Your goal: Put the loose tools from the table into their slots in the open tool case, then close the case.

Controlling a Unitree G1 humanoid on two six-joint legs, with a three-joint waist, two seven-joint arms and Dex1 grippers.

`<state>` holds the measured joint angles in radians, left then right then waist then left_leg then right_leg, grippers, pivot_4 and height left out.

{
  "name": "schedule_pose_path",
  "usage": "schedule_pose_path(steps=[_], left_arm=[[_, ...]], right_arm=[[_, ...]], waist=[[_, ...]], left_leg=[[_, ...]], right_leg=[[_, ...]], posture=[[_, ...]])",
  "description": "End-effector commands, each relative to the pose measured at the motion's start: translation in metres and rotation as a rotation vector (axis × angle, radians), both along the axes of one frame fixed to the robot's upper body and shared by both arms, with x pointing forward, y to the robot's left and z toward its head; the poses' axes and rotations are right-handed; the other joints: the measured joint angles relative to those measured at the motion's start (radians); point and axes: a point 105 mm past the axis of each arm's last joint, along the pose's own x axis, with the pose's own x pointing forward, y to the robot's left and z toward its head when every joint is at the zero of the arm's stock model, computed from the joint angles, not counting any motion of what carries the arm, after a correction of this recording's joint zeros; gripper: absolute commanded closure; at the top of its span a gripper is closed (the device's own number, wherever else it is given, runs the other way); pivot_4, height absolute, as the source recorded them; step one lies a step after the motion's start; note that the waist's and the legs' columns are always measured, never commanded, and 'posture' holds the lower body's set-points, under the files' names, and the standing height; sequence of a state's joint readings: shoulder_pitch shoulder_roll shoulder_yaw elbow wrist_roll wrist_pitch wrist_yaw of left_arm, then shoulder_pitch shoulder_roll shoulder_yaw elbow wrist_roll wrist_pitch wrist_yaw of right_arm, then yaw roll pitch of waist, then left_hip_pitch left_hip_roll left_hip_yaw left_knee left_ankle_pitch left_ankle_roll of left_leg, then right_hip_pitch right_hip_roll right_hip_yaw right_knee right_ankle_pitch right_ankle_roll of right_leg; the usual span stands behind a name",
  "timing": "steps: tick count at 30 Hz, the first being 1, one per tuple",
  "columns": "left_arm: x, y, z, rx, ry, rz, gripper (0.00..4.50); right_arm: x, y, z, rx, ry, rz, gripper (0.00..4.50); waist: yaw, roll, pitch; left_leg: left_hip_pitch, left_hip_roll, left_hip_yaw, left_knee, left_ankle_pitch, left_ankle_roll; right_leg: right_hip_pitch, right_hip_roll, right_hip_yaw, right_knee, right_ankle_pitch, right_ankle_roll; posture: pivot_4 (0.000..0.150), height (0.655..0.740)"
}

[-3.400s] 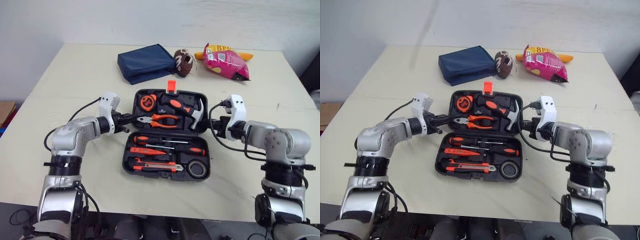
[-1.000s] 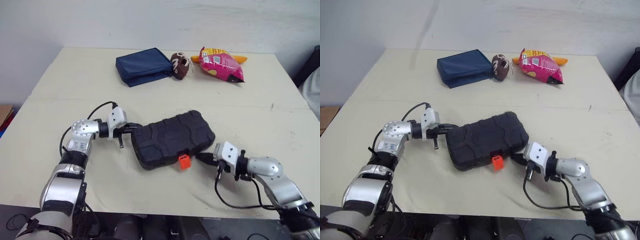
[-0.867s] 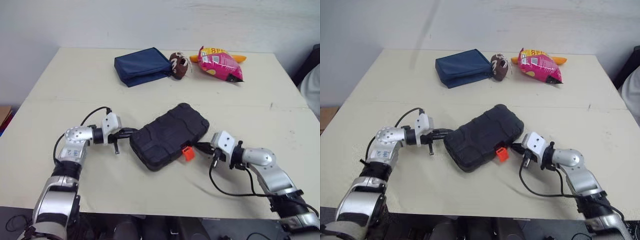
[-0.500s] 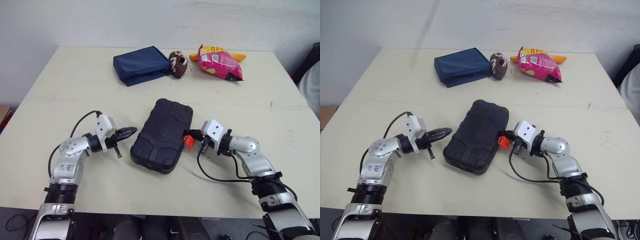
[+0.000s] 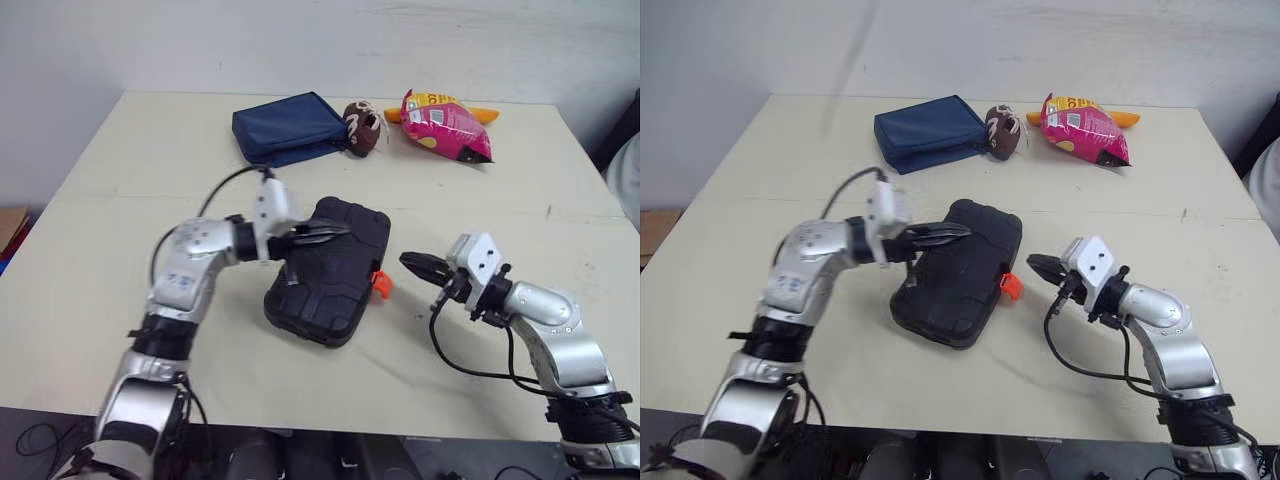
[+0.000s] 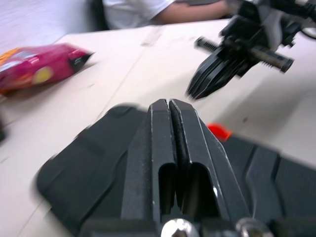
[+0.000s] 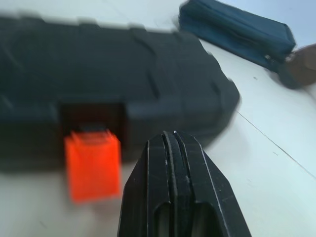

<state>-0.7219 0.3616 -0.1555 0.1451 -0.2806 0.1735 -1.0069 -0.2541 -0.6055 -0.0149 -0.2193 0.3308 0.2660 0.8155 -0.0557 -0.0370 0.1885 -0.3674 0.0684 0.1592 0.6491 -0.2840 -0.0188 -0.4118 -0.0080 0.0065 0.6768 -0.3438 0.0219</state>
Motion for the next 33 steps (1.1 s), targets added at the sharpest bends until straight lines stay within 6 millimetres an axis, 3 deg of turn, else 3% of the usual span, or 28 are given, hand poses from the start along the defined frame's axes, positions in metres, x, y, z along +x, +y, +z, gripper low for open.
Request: schedule_pose_path(steps=[1, 5, 10, 19, 23, 30, 33], left_arm=[[0.005, -0.009, -0.013, 0.086, 0.017, -0.012, 4.46], [0.011, -0.014, -0.036, 0.189, 0.096, -0.002, 4.46], [0.014, -0.005, -0.054, 0.238, 0.153, 0.027, 4.46], [0.020, 0.001, -0.056, 0.238, 0.155, 0.071, 4.46], [0.020, 0.011, -0.061, 0.248, 0.166, 0.105, 4.46], [0.023, 0.015, -0.064, 0.274, 0.162, 0.140, 4.46], [0.024, 0.017, -0.066, 0.295, 0.166, 0.151, 4.46]], right_arm=[[-0.011, 0.016, 0.012, -0.014, 0.003, 0.077, 4.50], [-0.014, 0.025, 0.007, -0.042, 0.022, 0.107, 4.50], [-0.011, 0.024, -0.006, -0.100, 0.043, 0.082, 4.50], [-0.021, 0.005, -0.019, -0.139, 0.125, 0.032, 4.50], [-0.023, -0.006, -0.036, -0.155, 0.213, 0.002, 4.50], [-0.010, 0.010, -0.058, -0.095, 0.256, 0.024, 4.50], [0.000, 0.020, -0.057, -0.075, 0.214, 0.039, 4.50]], waist=[[-0.002, 0.000, 0.000], [0.000, 0.000, 0.000], [0.001, 0.000, 0.000], [0.002, 0.000, 0.000], [0.000, 0.001, -0.001], [-0.001, 0.001, -0.001], [-0.004, 0.002, -0.002]], left_leg=[[0.000, 0.000, 0.000, 0.000, 0.000, 0.000], [0.000, 0.000, 0.000, 0.000, 0.000, 0.000], [-0.001, -0.001, 0.000, 0.000, 0.001, 0.001], [0.000, -0.001, -0.001, 0.000, 0.001, 0.002], [0.001, -0.001, -0.001, 0.000, 0.001, 0.002], [0.002, -0.001, -0.001, -0.001, 0.002, 0.001], [0.002, -0.001, -0.001, -0.001, 0.002, 0.001]], right_leg=[[0.000, 0.000, 0.000, 0.000, 0.000, 0.000], [-0.001, 0.000, 0.000, 0.000, 0.000, 0.000], [0.000, -0.001, 0.000, -0.001, 0.000, 0.000], [0.001, -0.001, 0.000, 0.000, 0.000, 0.000], [0.001, -0.001, 0.000, 0.000, 0.000, 0.000], [0.001, 0.000, 0.000, 0.001, 0.000, 0.000], [0.001, 0.000, 0.000, 0.001, 0.000, 0.000]], posture=[[0.150, 0.7400], [0.150, 0.7400], [0.150, 0.7400], [0.150, 0.7400], [0.150, 0.7400], [0.150, 0.7400], [0.150, 0.7400]])
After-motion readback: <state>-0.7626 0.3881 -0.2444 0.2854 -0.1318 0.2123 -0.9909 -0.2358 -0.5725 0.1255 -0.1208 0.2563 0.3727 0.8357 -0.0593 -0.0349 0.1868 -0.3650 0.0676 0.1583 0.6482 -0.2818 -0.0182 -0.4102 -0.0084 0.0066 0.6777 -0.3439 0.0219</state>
